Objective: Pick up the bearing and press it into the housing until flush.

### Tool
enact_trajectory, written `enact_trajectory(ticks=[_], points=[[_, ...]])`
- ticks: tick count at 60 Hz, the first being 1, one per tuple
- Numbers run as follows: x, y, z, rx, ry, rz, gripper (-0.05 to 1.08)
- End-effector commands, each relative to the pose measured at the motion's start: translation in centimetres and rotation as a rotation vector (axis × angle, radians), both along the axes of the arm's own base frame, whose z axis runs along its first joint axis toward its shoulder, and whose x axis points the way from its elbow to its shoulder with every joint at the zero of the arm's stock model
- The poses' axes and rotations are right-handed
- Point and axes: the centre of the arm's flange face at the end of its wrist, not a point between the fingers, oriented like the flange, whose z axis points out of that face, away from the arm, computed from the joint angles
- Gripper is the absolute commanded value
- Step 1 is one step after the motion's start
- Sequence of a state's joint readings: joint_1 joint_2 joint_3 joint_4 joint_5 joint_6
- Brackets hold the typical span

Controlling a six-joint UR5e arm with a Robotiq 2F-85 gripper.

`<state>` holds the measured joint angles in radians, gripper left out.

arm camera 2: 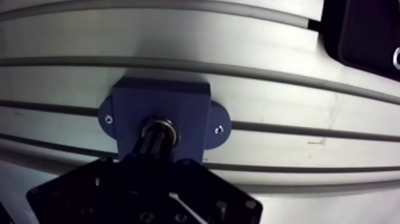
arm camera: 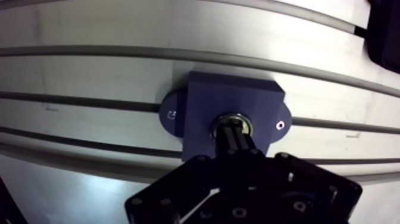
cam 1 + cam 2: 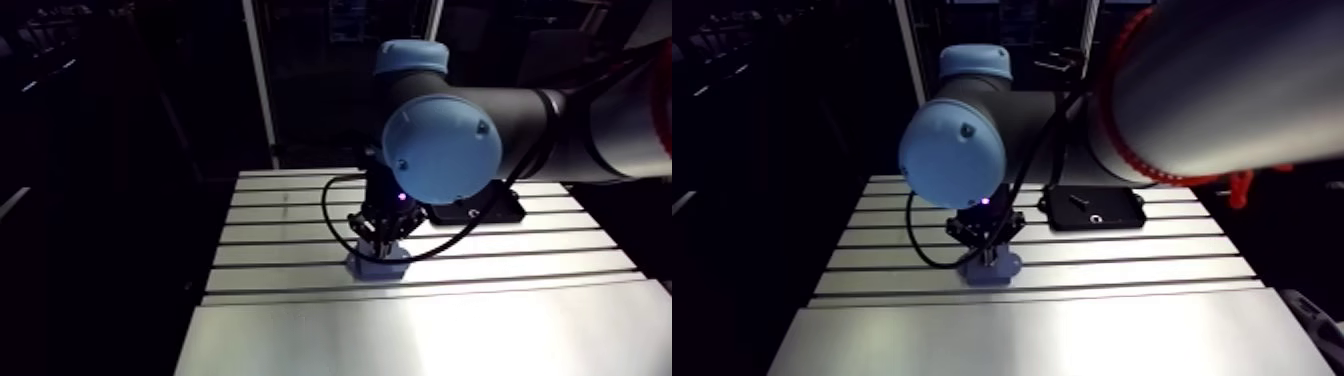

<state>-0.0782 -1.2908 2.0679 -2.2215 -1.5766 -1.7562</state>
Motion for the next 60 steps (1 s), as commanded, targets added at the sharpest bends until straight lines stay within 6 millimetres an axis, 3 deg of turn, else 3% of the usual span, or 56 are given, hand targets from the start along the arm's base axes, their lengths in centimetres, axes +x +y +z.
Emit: enact_trajectory(ticks=[1, 44, 60], points=[[-0.2, 0.0, -0.1, 0.003, 0.023, 0.001, 1.08], [-0.2, 0.1, -0.3, 0.001, 0.018, 0.001, 1.08], [-0.5, 0.1, 1.1, 0.002, 0.048, -0.001, 1.08]])
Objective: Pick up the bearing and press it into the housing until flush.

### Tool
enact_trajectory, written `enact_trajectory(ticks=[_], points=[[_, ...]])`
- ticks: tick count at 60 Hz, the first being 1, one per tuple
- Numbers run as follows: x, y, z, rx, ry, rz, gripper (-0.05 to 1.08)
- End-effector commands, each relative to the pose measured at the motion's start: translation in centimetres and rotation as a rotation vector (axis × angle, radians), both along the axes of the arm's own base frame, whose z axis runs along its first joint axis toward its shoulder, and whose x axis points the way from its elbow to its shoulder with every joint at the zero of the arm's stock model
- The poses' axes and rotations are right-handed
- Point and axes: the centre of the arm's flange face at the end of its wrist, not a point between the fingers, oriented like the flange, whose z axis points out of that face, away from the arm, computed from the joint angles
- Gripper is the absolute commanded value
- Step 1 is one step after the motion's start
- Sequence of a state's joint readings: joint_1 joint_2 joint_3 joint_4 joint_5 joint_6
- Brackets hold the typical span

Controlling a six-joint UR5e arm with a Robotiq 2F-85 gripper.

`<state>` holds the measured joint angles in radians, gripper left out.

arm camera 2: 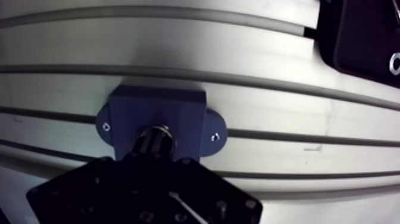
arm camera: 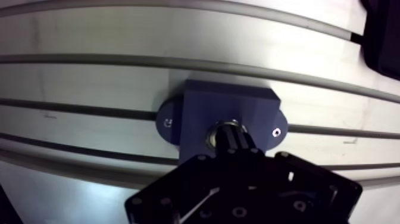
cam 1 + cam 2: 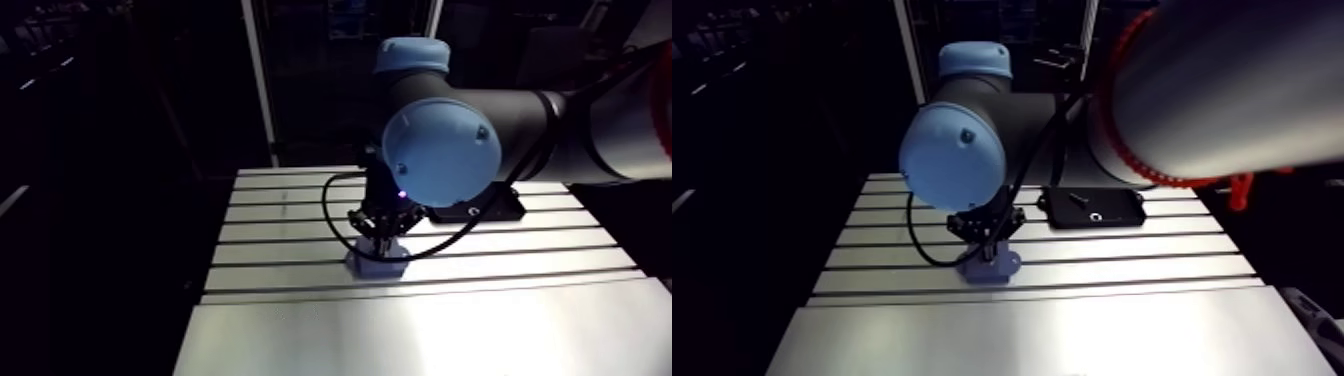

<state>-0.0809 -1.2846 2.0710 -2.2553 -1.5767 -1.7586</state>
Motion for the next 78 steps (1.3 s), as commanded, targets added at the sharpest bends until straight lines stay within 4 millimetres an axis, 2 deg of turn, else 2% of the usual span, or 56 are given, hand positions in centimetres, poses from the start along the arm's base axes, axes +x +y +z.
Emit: enact_trajectory(ticks=[1, 22, 28, 29, 30, 31, 32, 33, 34, 35, 36, 37, 45, 48, 49, 51, 56, 65, 78], points=[[-0.2, -0.1, 1.2, 0.000, 0.023, 0.000, 1.08], [-0.4, 0.0, 4.9, 0.001, 0.037, 0.001, 1.07], [-0.3, -0.1, 6.2, -0.001, 0.031, 0.001, 1.01], [-0.4, -0.1, 6.7, -0.001, 0.029, 0.001, 0.95], [-0.4, -0.1, 6.7, -0.001, 0.029, 0.001, 0.95], [-0.4, -0.1, 7.2, -0.003, 0.023, 0.001, 0.85], [-0.4, -0.1, 7.2, -0.003, 0.023, 0.001, 0.85], [-0.3, -0.1, 7.6, -0.003, 0.014, 0.001, 0.59], [-0.3, -0.1, 7.6, -0.003, 0.014, 0.001, 0.59], [-0.4, -0.1, 8.2, -0.003, 0.005, 0.000, 0.27], [-0.4, -0.1, 8.2, -0.003, 0.005, 0.000, 0.27], [-0.4, -0.1, 8.9, -0.004, -0.012, -0.001, 0.03], [-0.6, 0.0, 11.6, -0.007, -0.072, -0.005, 0.00], [-0.6, 0.0, 13.5, -0.006, -0.074, -0.010, 0.00], [-0.6, 0.0, 13.5, -0.006, -0.074, -0.010, 0.00], [-0.6, 0.1, 15.2, -0.006, -0.075, -0.015, 0.00], [-0.7, 0.1, 16.9, -0.006, -0.074, -0.020, 0.00], [-0.9, 0.2, 21.6, -0.004, -0.047, -0.023, 0.00], [-0.8, 0.4, 25.3, -0.004, -0.029, -0.027, 0.00]])
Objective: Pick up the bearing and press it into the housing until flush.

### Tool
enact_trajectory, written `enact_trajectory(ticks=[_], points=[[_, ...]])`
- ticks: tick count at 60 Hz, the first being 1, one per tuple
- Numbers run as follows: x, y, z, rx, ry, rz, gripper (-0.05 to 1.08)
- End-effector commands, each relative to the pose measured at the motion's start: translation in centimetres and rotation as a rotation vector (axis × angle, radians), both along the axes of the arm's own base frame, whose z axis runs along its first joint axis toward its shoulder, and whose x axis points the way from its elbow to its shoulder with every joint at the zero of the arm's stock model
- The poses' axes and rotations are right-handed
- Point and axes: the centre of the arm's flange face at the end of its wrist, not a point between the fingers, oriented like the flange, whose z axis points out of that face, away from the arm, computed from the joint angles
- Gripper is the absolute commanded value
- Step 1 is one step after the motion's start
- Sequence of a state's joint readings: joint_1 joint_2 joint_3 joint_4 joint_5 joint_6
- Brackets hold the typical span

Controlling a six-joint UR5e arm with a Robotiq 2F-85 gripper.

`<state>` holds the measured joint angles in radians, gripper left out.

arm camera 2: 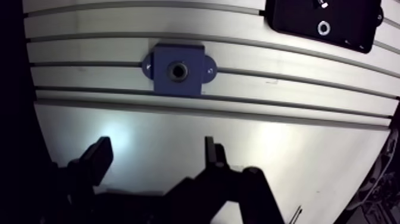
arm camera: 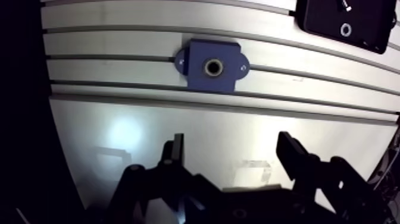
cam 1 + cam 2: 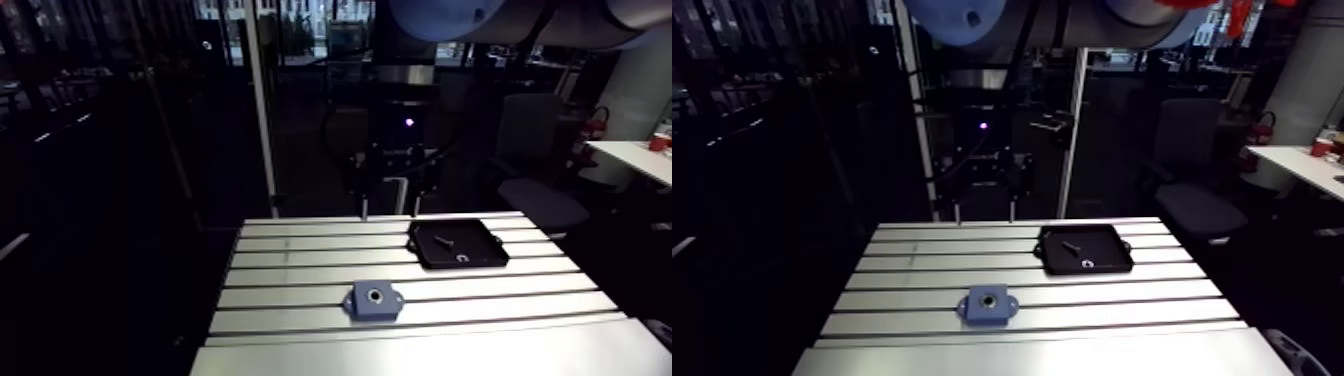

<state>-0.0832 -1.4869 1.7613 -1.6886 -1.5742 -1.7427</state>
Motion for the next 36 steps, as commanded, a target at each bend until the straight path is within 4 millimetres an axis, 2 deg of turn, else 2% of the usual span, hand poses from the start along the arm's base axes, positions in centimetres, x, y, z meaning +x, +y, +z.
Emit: enact_trajectory(ticks=[1, 5, 21, 36], points=[[0.3, 0.2, 7.1, 0.002, 0.026, -0.008, 0.00], [0.1, 0.3, 8.3, -0.002, 0.039, -0.012, 0.00], [-0.1, 0.4, 9.1, -0.002, 0.072, -0.018, 0.00], [-0.2, 0.9, 11.3, 0.018, 0.192, -0.046, 0.00]])
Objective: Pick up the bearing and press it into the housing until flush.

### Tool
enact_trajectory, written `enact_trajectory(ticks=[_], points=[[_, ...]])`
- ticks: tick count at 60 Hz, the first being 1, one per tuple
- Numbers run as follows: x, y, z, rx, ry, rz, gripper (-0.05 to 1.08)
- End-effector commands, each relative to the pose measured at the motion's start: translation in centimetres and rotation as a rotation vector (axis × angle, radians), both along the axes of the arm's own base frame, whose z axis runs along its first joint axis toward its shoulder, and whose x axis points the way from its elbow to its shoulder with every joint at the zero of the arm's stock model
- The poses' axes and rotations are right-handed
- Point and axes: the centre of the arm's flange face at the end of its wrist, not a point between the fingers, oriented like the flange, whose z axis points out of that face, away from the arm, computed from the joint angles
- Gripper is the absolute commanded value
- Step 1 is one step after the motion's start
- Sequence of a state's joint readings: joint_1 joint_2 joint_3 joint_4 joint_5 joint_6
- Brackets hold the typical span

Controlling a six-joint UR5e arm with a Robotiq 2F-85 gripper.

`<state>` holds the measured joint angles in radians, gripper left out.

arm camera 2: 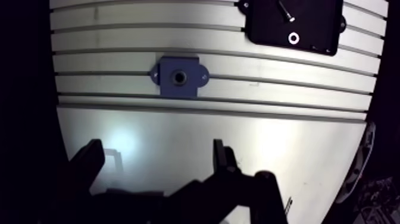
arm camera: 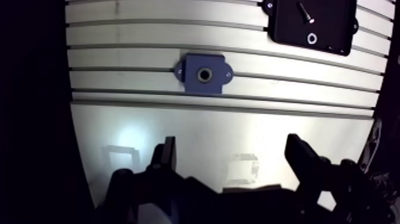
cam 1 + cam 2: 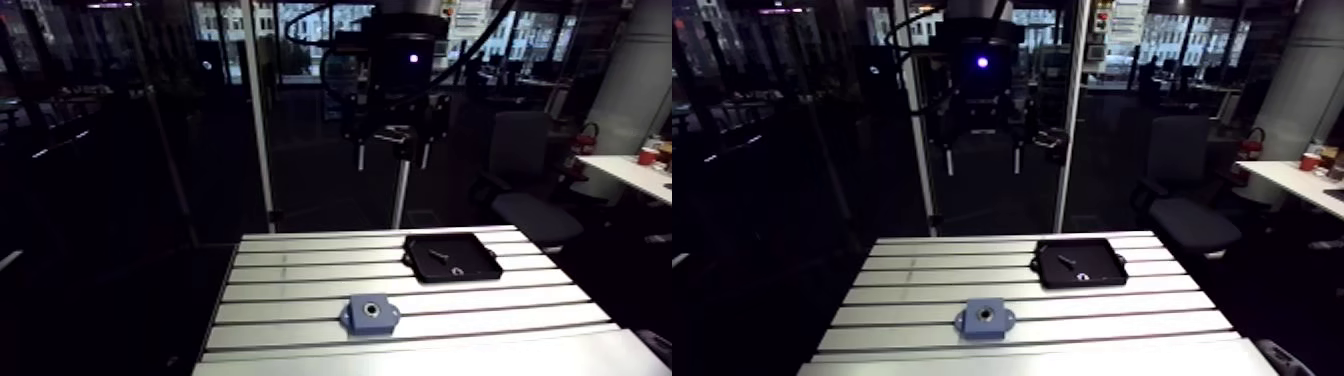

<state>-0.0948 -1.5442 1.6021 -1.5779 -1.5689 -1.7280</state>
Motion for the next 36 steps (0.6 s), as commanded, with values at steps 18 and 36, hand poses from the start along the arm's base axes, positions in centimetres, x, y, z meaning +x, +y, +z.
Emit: enact_trajectory(ticks=[18, 36], points=[[-0.3, 0.6, 2.2, 0.011, 0.096, -0.021, 0.00], [-0.7, 1.7, 1.7, 0.012, 0.087, -0.043, 0.00]])
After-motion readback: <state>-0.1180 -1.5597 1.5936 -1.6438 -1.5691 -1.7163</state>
